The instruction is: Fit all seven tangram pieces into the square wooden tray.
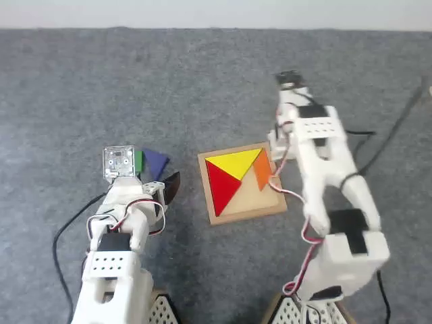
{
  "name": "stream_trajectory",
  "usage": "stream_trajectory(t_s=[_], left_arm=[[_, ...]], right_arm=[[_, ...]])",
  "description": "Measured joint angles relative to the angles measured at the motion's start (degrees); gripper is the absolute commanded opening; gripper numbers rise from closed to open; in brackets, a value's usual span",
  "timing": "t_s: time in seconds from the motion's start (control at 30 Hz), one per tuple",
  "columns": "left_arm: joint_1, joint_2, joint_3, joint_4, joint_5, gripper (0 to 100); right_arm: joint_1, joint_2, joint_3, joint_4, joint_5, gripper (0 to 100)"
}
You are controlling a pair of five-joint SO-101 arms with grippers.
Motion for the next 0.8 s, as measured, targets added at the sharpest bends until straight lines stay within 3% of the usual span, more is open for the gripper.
stream_trajectory(t_s=[0.2, 0.37, 0.8], left_arm=[[0.0, 0.0, 0.0, 0.0, 0.0, 31], [0.0, 0.0, 0.0, 0.0, 0.0, 31], [0.0, 0.0, 0.0, 0.0, 0.0, 31]], right_arm=[[6.8, -0.3, 0.1, -1.2, 5.0, 27.0], [8.4, 7.3, -2.5, -1.7, 8.7, 27.0], [12.0, 23.7, -17.5, -1.6, 9.3, 27.0]])
